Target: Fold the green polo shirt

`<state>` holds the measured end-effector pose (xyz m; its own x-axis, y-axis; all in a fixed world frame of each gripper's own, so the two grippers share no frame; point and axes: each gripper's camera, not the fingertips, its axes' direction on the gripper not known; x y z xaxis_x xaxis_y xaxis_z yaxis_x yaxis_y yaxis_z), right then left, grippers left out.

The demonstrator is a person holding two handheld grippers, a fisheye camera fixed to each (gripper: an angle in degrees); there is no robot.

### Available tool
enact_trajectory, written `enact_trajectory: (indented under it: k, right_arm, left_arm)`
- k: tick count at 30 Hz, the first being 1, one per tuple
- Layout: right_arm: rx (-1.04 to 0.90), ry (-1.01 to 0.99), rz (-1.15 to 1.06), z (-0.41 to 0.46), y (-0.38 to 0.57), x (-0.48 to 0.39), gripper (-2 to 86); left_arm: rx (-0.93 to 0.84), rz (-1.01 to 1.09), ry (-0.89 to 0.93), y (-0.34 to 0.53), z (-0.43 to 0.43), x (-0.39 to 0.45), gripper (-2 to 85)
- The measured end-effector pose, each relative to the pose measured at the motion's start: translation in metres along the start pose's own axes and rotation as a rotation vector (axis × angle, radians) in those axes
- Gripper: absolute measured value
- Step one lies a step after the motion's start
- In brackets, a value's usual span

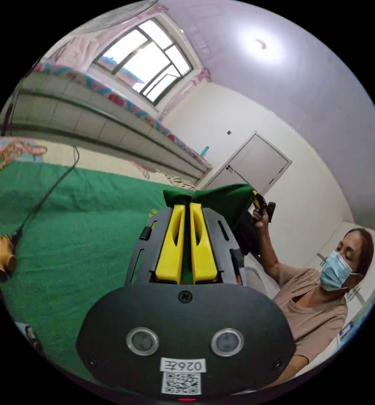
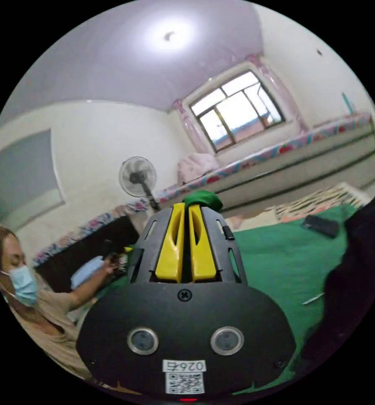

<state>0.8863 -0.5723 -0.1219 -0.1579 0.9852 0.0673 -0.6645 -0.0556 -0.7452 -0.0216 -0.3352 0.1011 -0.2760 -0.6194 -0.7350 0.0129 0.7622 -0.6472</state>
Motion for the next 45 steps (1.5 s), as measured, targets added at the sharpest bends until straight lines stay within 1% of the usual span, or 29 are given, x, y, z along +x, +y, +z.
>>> enact_trajectory:
  k: [1, 2, 3, 4, 5, 7, 9, 11, 13, 14, 16, 18, 20, 21, 23, 24, 26, 27, 28, 29, 30, 31, 32, 34, 35, 37, 40, 43, 45]
  right_arm:
    - [-0.03, 0.213, -0.088, -0.023, -0.016, -0.024, -1.4]
    - [-0.113, 0.375, -0.137, -0.035, -0.031, -0.043, -1.5]
    - [-0.131, 0.403, -0.163, -0.043, -0.038, -0.053, -1.5]
    - [-0.12, 0.411, -0.206, -0.065, -0.047, -0.074, -1.5]
    - [-0.076, 0.398, -0.242, -0.092, -0.055, -0.097, -1.6]
    - [0.014, 0.399, -0.304, -0.134, -0.063, -0.134, -1.6]
    - [0.092, 0.426, -0.373, -0.171, -0.067, -0.17, -1.5]
    - [0.212, 0.459, -0.437, -0.215, -0.07, -0.211, -1.6]
    - [0.287, 0.472, -0.469, -0.24, -0.073, -0.234, -1.6]
    - [0.32, 0.476, -0.485, -0.252, -0.076, -0.246, -1.6]
    - [0.338, 0.493, -0.508, -0.262, -0.082, -0.259, -1.6]
    - [0.337, 0.509, -0.52, -0.263, -0.087, -0.265, -1.6]
    - [0.281, 0.525, -0.523, -0.251, -0.095, -0.259, -1.6]
    - [0.248, 0.532, -0.522, -0.245, -0.098, -0.255, -1.6]
    - [0.05, 0.543, -0.511, -0.203, -0.106, -0.225, -1.6]
    - [-0.008, 0.54, -0.503, -0.19, -0.106, -0.213, -1.6]
    - [-0.214, 0.51, -0.458, -0.127, -0.1, -0.157, -1.6]
    - [-0.255, 0.501, -0.441, -0.111, -0.096, -0.141, -1.6]
    - [-0.333, 0.487, -0.398, -0.078, -0.088, -0.106, -1.6]
    - [-0.406, 0.48, -0.355, -0.044, -0.078, -0.069, -1.6]
    - [-0.44, 0.479, -0.335, -0.027, -0.073, -0.051, -1.6]
    - [-0.502, 0.481, -0.291, 0.007, -0.061, -0.013, -1.6]
    - [-0.551, 0.489, -0.253, 0.04, -0.049, 0.024, -1.5]
    - [-0.607, 0.523, -0.194, 0.091, -0.032, 0.076, -1.5]
    - [-0.616, 0.558, -0.157, 0.123, -0.021, 0.11, -1.5]
    - [-0.636, 0.636, -0.115, 0.172, -0.006, 0.154, -1.5]
    - [-0.662, 0.693, -0.026, 0.233, 0.005, 0.212, -1.5]
    - [-0.657, 0.745, 0.002, 0.266, 0.008, 0.248, -1.3]
    - [-0.671, 0.791, -0.037, 0.278, 0.009, 0.264, -1.1]
  left_arm:
    - [0.034, 0.051, -0.042, -0.008, -0.018, 0.032, -0.5]
    - [0.055, 0.077, -0.068, -0.012, -0.028, 0.049, -0.5]
    - [0.093, 0.141, -0.126, -0.018, -0.049, 0.085, -0.4]
    - [0.122, 0.203, -0.184, -0.022, -0.069, 0.122, -0.4]
    - [0.133, 0.231, -0.211, -0.023, -0.079, 0.14, -0.3]
    - [0.189, 0.338, -0.336, -0.021, -0.114, 0.211, -0.2]
    - [0.245, 0.409, -0.393, -0.015, -0.139, 0.26, -0.2]
    - [0.312, 0.474, -0.392, -0.007, -0.162, 0.303, -0.2]
    - [0.38, 0.558, -0.454, 0.002, -0.184, 0.356, -0.1]
    - [0.395, 0.579, -0.476, 0.003, -0.188, 0.367, -0.1]
    - [0.439, 0.646, -0.565, 0.005, -0.197, 0.405, -0.1]
    - [0.437, 0.649, -0.608, -0.001, -0.198, 0.419, -0.1]
    - [0.418, 0.628, -0.622, -0.012, -0.196, 0.422, -0.1]
    - [0.394, 0.61, -0.638, -0.022, -0.191, 0.417, -0.1]
    - [0.329, 0.568, -0.673, -0.04, -0.175, 0.399, -0.1]
    - [0.275, 0.54, -0.693, -0.052, -0.159, 0.379, -0.1]
    - [0.182, 0.488, -0.712, -0.069, -0.13, 0.337, -0.1]
    - [0.118, 0.444, -0.717, -0.078, -0.107, 0.302, -0.1]
    - [0.053, 0.392, -0.719, -0.087, -0.082, 0.262, -0.1]
    - [0.021, 0.365, -0.719, -0.091, -0.069, 0.241, -0.1]
    - [-0.046, 0.31, -0.715, -0.097, -0.042, 0.197, -0.1]
    - [-0.107, 0.244, -0.711, -0.102, -0.014, 0.15, -0.1]
    - [-0.133, 0.207, -0.705, -0.105, 0.0, 0.126, -0.1]
    - [-0.184, 0.047, -0.662, -0.11, 0.054, 0.028, -0.2]
    - [-0.175, 0.01, -0.644, -0.111, 0.066, 0.005, -0.2]
    - [-0.103, -0.114, -0.61, -0.11, 0.109, -0.076, -0.4]
    - [-0.099, -0.223, -0.606, -0.11, 0.157, -0.144, -0.5]
    - [-0.14, -0.206, -0.605, -0.118, 0.189, -0.175, -0.5]
    - [-0.16, -0.154, -0.625, -0.124, 0.201, -0.186, -0.3]
